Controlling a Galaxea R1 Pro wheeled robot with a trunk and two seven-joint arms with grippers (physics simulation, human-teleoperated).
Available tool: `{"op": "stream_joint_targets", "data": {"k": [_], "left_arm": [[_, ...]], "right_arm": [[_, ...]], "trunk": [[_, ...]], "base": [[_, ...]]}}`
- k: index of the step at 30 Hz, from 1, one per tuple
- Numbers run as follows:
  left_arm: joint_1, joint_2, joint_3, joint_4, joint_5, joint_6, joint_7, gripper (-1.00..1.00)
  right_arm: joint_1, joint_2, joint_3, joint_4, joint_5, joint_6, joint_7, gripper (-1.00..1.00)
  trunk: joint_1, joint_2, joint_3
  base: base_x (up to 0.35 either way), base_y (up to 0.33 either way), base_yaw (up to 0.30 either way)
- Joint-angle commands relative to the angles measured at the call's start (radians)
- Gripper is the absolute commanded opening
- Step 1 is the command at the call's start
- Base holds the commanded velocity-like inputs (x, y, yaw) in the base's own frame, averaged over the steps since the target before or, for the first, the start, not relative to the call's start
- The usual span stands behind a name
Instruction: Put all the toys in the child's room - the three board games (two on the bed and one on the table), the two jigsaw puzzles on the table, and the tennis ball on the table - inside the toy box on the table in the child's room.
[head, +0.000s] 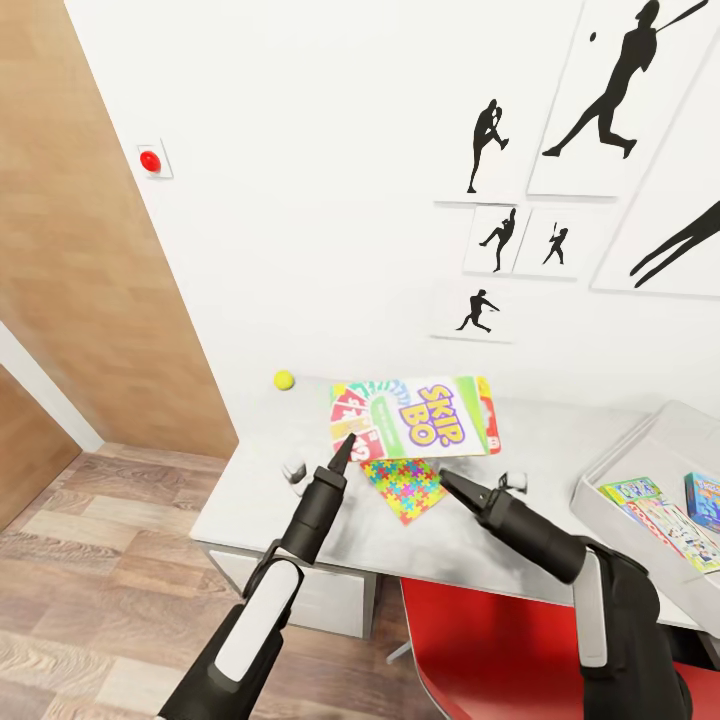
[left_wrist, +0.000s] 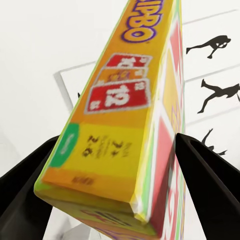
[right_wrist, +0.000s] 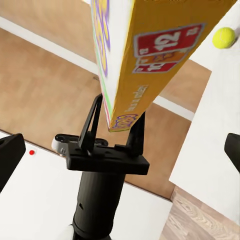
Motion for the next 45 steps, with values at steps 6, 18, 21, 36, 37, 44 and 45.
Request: {"op": "stream_joint_targets", "data": {"k": [6,18,21,36,37,44,45], "left_arm": [[-0.002,-0.001,-0.004,0.007,0.008,-0.005,-0.001,-1.0],[-0.002,-0.007,-0.005,0.02,0.011,-0.005,0.001,-1.0],[-0.002,-0.008,-0.005,0.022,0.012,-0.005,0.001,-1.0],[-0.005,-0.012,-0.006,0.032,0.016,-0.005,0.001,-1.0],[-0.006,-0.012,-0.006,0.033,0.016,-0.005,0.001,-1.0],[-0.008,-0.013,-0.005,0.036,0.017,-0.004,0.001,-1.0],[-0.009,-0.013,-0.005,0.036,0.018,-0.004,0.0,-1.0]], "right_arm": [[-0.004,0.001,-0.002,0.0,-0.058,-0.03,-0.065,1.0],[-0.006,0.001,-0.002,0.0,-0.213,-0.109,-0.185,1.0],[-0.006,0.001,-0.002,0.0,-0.226,-0.118,-0.195,1.0],[-0.015,0.001,-0.001,0.0,-0.249,-0.154,-0.211,1.0],[-0.016,0.001,-0.001,0.0,-0.249,-0.158,-0.212,1.0],[-0.017,0.001,-0.001,0.0,-0.253,-0.169,-0.213,1.0],[-0.018,0.001,-0.001,0.0,-0.256,-0.171,-0.213,1.0]], "trunk": [[0.001,-0.002,-0.002],[0.001,-0.002,-0.002],[0.001,-0.002,-0.002],[0.001,-0.002,-0.002],[0.001,-0.002,-0.002],[0.001,-0.002,-0.002],[0.001,-0.002,-0.002]], "base": [[0.0,0.0,0.0],[0.0,0.0,0.0],[0.0,0.0,0.0],[0.0,0.0,0.0],[0.0,0.0,0.0],[0.0,0.0,0.0],[0.0,0.0,0.0]]}}
